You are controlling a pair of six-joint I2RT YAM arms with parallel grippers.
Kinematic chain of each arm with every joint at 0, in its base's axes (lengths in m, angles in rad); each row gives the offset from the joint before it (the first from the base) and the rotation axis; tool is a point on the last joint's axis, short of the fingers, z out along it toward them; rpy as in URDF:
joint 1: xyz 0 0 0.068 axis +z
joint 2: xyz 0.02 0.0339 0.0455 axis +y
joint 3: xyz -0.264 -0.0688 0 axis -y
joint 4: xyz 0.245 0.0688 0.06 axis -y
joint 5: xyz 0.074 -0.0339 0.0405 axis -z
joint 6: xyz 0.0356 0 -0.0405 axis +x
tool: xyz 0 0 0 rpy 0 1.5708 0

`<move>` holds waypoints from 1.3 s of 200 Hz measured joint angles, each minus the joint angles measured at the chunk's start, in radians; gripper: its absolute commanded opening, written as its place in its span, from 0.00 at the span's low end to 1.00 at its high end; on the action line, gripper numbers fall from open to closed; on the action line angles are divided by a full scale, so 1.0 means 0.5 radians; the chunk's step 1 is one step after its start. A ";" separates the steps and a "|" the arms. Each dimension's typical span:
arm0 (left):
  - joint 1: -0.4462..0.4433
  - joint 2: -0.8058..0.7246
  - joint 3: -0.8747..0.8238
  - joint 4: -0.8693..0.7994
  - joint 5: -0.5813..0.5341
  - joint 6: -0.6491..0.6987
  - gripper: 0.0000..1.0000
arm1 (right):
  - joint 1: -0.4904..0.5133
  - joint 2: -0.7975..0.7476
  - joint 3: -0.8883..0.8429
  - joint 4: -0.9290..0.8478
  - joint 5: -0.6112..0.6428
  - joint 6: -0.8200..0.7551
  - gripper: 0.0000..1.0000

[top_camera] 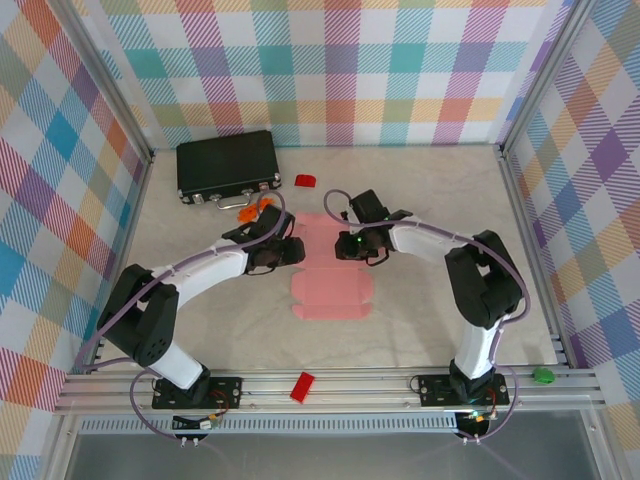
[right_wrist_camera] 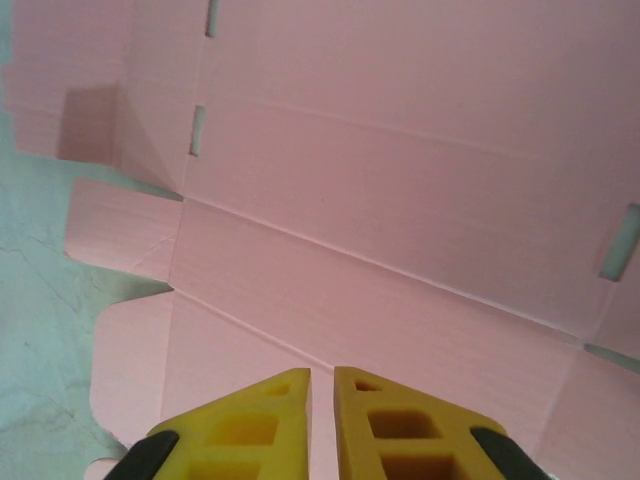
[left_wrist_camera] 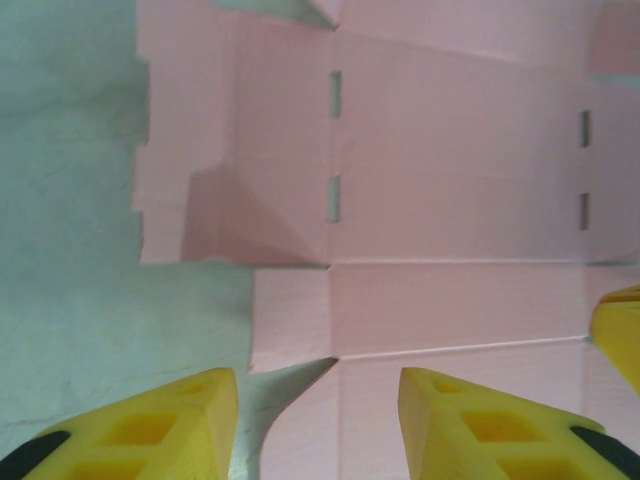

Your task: Fold the paper box

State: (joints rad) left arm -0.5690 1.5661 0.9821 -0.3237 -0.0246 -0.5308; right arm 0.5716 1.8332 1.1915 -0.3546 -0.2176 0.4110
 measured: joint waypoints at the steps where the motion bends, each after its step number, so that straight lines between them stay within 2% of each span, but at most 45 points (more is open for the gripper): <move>1: 0.000 0.000 -0.003 -0.002 0.000 0.000 0.48 | 0.001 0.003 -0.001 0.002 0.000 0.001 0.13; 92: 0.000 0.272 0.021 -0.011 0.006 0.016 0.48 | 0.040 0.140 -0.069 0.083 0.001 0.093 0.08; 132: 0.000 0.330 0.038 0.119 0.069 0.057 0.47 | 0.073 0.164 -0.069 0.117 0.000 0.107 0.08; 184: 0.000 0.356 0.058 0.227 0.137 0.104 0.36 | 0.085 0.168 -0.072 0.147 0.001 0.123 0.08; 260: -0.010 0.365 0.063 0.248 0.222 0.173 0.27 | 0.090 0.172 -0.076 0.164 -0.001 0.150 0.08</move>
State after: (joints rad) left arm -0.5739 1.7485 1.0134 -0.1997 0.0864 -0.4442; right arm 0.6167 1.9190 1.1534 -0.2726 -0.2180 0.4858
